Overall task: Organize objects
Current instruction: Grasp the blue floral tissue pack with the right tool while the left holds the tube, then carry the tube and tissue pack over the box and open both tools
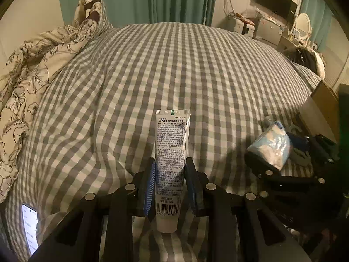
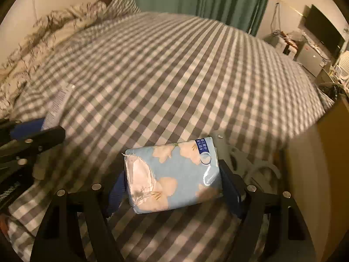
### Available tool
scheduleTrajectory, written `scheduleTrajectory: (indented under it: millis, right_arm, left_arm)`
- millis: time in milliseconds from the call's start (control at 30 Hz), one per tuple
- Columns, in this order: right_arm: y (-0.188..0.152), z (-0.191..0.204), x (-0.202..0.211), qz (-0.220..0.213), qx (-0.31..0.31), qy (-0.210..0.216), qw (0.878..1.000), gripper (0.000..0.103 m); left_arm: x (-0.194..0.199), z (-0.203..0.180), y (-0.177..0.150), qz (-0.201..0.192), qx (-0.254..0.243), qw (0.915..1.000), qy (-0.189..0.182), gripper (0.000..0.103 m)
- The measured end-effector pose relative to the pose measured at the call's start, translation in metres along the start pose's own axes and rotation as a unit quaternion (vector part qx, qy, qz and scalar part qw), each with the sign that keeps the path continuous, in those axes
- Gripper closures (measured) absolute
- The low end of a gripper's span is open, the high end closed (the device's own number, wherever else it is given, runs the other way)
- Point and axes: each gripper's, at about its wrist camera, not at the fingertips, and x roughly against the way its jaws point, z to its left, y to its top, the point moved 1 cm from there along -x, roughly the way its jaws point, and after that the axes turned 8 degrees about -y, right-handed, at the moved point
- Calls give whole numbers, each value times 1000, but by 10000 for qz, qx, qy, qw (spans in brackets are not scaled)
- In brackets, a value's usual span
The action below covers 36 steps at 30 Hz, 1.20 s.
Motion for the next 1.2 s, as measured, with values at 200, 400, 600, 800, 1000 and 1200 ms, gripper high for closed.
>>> scheduleTrajectory:
  millis: [200,400,600,800,1000,1200]
  right_arm:
    - [-13,-5,56,-426,-26,-100,9990,27]
    - [-15,-43,138,-926,-146,-100,9955,27]
    - [-6,-131,240,-1569,-875,-322,9832,27]
    - [-9,-213,287,-1912,-1260,-534,9720,27]
    - [-14,-278,255,-1636,-1576,-774,9708,27]
    - [-23,-310,190,-1228,-1818,-643,9735,27]
  left_arm:
    - [34,-13,2,-50,-53,9999,155,76]
    - [109,-48,34,-777,-213,9967,-119,76]
    - [174,-135,65,-1363,-956,9833,-736,76]
    - [173,-232,90,-1190,-1587,9703,-1387,76]
    - [122,-297,106,-831,-1950,9653,-1525,76]
    - [62,-318,109,-419,-2048,9672,-1446,76]
